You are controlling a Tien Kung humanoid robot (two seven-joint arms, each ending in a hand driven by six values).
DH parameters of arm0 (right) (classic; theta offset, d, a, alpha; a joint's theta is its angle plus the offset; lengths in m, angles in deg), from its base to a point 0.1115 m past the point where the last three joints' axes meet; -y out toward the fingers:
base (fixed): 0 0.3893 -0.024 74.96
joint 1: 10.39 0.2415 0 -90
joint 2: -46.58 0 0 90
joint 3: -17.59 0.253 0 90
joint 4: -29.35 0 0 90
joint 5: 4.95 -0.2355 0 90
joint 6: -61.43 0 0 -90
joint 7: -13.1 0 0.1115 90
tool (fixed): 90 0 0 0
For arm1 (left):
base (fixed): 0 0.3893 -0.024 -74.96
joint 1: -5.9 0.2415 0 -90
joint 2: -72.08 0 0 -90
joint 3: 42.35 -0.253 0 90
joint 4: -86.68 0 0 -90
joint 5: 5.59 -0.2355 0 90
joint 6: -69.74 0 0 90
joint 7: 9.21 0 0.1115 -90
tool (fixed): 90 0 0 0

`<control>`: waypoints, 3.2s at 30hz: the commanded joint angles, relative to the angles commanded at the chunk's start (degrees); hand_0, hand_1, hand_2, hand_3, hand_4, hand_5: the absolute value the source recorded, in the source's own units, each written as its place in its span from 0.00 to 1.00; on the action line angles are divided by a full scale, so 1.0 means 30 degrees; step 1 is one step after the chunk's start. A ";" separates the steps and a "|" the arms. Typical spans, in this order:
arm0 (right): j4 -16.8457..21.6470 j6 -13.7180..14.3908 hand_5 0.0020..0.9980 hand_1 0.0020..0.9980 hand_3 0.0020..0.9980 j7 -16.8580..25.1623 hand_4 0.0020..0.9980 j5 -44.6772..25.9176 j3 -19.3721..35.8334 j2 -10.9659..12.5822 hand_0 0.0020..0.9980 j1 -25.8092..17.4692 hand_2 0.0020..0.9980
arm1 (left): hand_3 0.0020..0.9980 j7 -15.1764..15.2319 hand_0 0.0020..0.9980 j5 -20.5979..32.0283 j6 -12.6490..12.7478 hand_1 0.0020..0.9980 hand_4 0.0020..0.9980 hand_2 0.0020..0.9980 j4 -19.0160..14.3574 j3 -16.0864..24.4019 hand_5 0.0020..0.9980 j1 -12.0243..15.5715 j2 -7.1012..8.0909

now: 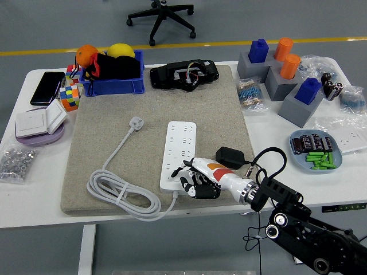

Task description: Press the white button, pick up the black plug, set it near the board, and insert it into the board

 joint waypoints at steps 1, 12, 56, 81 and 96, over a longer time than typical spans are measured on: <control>-0.0053 0.0034 0.14 0.03 0.60 0.0011 0.31 0.0006 -0.0041 -0.0016 0.00 0.0033 0.15 | 0.58 -0.0002 0.47 0.0002 -0.0002 0.50 0.60 0.51 0.0000 -0.0007 0.25 -0.0006 0.0000; -0.0948 0.0183 0.13 0.03 0.60 -0.0102 0.32 0.0175 -0.0270 -0.0176 0.00 0.0175 0.15 | 0.58 -0.0004 0.47 0.0061 -0.0001 0.50 0.60 0.51 0.0000 -0.0052 0.26 0.0002 -0.0015; 0.1593 -0.0879 0.19 0.58 0.69 0.0282 0.75 0.0321 0.6445 0.0243 0.56 -0.1526 0.56 | 0.58 0.0022 0.47 0.0091 0.0008 0.50 0.60 0.51 0.0000 -0.0022 0.25 0.0000 -0.0056; -0.1015 -0.0655 0.32 0.80 0.81 -0.0390 1.00 0.2160 0.8290 0.0187 0.81 -0.2939 0.77 | 0.58 -0.0013 0.47 0.0128 -0.0022 0.50 0.60 0.51 0.0000 -0.0166 0.25 -0.0054 -0.0052; -0.2026 0.0384 0.11 0.62 0.66 0.0596 0.94 0.2262 0.7657 0.0163 0.63 -0.2861 0.62 | 0.58 -0.0032 0.47 0.0142 -0.0031 0.50 0.60 0.51 0.0000 -0.0240 0.26 -0.0006 -0.0011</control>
